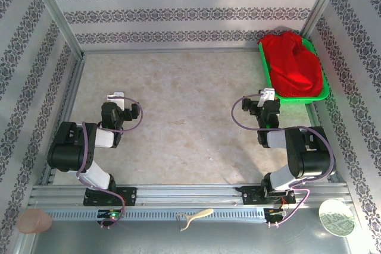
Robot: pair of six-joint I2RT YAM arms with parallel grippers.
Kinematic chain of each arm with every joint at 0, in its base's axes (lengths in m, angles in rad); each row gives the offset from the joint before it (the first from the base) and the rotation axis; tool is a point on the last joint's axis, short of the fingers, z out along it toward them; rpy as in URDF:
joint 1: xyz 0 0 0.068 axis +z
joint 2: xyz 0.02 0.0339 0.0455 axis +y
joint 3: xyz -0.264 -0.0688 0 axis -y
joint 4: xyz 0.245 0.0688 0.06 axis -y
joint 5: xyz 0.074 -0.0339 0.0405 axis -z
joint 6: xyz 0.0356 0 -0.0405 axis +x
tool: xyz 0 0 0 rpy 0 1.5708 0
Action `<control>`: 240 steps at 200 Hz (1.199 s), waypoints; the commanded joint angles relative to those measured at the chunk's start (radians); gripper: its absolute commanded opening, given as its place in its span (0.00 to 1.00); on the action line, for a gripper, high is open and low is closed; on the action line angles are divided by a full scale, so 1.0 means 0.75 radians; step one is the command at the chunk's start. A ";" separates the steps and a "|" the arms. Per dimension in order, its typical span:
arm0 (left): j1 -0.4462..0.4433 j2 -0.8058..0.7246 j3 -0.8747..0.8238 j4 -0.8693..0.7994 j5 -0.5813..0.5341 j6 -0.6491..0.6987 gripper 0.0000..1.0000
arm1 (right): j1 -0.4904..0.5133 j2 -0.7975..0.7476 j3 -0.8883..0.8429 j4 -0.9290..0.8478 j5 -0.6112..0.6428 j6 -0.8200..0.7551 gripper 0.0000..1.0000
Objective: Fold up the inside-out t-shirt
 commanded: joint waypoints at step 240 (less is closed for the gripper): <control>0.019 -0.175 0.025 -0.104 0.065 0.021 0.99 | -0.110 -0.715 0.131 -0.649 0.086 0.287 0.98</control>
